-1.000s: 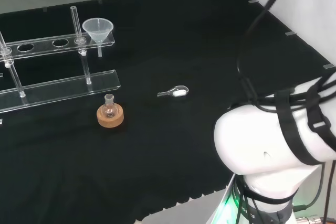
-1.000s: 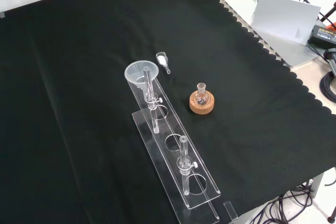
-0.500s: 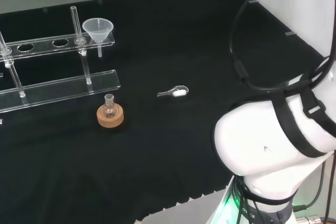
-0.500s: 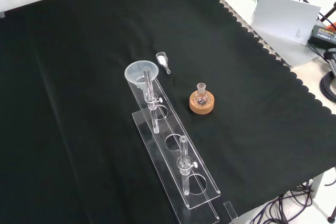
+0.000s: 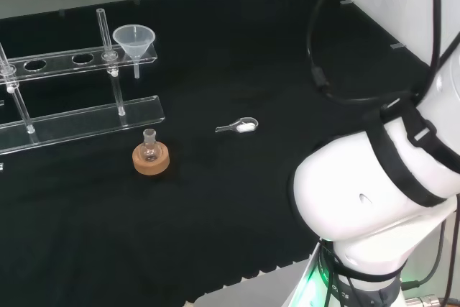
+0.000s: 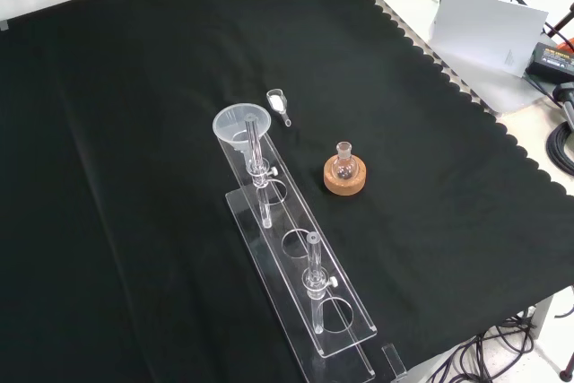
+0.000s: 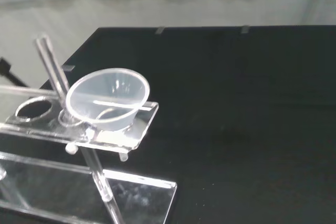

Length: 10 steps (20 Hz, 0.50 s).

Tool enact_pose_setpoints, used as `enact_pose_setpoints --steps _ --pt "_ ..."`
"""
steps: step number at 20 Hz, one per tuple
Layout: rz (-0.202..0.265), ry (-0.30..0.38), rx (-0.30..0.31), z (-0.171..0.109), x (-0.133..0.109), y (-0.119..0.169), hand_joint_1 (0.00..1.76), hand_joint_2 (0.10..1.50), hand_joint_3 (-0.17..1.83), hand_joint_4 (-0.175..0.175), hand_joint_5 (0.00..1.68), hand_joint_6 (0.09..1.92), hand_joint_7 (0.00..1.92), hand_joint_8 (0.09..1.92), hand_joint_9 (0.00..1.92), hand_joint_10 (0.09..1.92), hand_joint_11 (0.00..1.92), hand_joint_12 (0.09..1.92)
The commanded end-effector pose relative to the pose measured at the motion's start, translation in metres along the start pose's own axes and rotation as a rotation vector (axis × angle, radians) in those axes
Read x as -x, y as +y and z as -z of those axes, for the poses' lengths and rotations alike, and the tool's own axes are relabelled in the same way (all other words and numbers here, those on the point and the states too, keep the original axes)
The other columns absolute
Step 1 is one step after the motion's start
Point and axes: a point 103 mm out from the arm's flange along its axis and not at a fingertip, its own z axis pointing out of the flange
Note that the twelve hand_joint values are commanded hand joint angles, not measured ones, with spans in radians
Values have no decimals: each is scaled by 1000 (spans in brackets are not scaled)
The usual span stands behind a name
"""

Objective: Pick up the funnel from the transparent funnel stand.

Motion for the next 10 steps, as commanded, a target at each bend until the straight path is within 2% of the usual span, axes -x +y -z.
enact_pose_setpoints --steps 1,3,4,5,10 --pt "8 -44 -33 -24 -26 34 241 613 109 49 0 87 0 87 0 87 0 87" --pt "13 -41 -36 -27 -29 37 243 614 108 48 0 87 0 87 0 87 0 87" --pt "33 -20 -39 -29 -17 36 244 615 108 47 0 87 0 87 0 87 0 87" --pt "39 -22 -41 -31 -15 38 244 615 107 46 0 87 0 87 0 87 0 87" --pt "9 -47 -68 -41 -27 47 251 618 104 43 0 87 0 87 0 87 0 87"
